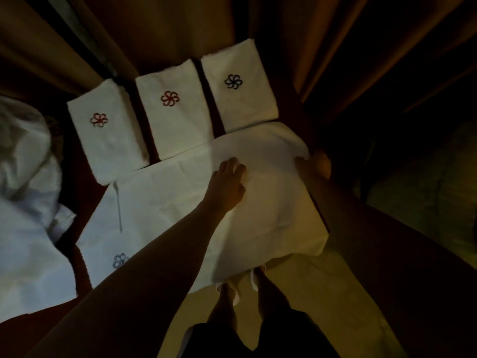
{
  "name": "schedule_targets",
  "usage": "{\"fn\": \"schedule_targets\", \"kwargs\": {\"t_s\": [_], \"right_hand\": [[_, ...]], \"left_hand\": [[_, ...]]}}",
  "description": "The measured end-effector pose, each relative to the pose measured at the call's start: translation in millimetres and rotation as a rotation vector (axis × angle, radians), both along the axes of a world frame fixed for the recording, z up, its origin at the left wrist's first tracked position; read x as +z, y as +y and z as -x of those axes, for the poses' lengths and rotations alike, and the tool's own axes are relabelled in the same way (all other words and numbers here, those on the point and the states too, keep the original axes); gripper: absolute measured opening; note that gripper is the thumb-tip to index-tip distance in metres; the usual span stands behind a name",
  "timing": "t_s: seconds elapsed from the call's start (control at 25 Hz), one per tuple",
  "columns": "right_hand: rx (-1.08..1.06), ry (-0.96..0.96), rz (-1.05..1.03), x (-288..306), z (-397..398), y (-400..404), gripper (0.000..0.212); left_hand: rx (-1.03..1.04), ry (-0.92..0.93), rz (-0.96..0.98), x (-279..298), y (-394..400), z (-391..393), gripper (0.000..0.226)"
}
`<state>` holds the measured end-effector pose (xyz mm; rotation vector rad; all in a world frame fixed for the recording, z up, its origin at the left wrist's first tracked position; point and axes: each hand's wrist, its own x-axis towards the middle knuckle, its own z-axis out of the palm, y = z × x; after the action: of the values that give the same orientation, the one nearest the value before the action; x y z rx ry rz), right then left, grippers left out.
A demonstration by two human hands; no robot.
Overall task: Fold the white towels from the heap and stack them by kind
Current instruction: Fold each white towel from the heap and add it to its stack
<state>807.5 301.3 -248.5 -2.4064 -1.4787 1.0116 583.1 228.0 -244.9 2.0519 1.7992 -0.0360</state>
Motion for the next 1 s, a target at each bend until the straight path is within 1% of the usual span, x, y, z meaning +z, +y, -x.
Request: {"fn": "schedule_targets", "kwargs": {"t_s": [0.08, 0.24, 0.36, 0.44, 0.52, 0.6, 0.68, 0.8, 0.88, 0.92, 1.0], "right_hand": [[-0.018, 0.029, 0.082, 4.2, -5.6, 10.7, 0.039], [-0.06, 0.076, 0.003, 19.1, -10.7, 50.9, 0.031], [-0.004, 0.055, -0.081, 33.4, -7.2, 76.9, 0.033], [0.037, 0.077, -0.093, 35.6, -6.4, 77.0, 0.034], [0.057, 0.088, -0.049, 25.8, -10.5, 61.4, 0.039], [0.067, 0.063, 0.03, 15.9, -22.9, 43.7, 0.049], [0.079, 0.048, 0.113, 9.4, -41.0, 34.9, 0.048], [-0.028, 0.122, 0.126, 18.9, -57.0, 33.2, 0.035], [-0.139, 0.182, 0.119, 18.7, -62.1, 28.8, 0.034], [-0.149, 0.22, 0.131, 14.2, -63.7, 23.9, 0.037], [-0.244, 0.444, 0.164, 6.6, -68.2, 12.9, 0.046]], "left_hand": [[-0.002, 0.051, 0.034, -3.8, 5.2, -9.5, 0.054], [0.013, 0.112, 0.058, -8.2, 9.8, -14.8, 0.054], [0.027, 0.11, 0.059, -6.6, 14.6, -17.5, 0.054], [0.039, 0.093, 0.042, -6.1, 15.3, -19.0, 0.052], [0.061, 0.116, 0.068, -4.9, 16.0, -22.7, 0.054], [0.082, 0.152, 0.089, -2.7, 21.0, -32.2, 0.058], [0.042, 0.14, 0.062, -0.9, 30.2, -48.4, 0.06], [-0.095, 0.117, 0.106, -0.8, 41.3, -73.0, 0.075], [-0.118, 0.132, 0.132, -1.3, 46.4, -83.4, 0.079], [-0.114, 0.139, 0.127, -0.7, 47.8, -85.3, 0.078], [-0.11, 0.156, 0.097, 0.2, 49.3, -85.4, 0.074]]}}
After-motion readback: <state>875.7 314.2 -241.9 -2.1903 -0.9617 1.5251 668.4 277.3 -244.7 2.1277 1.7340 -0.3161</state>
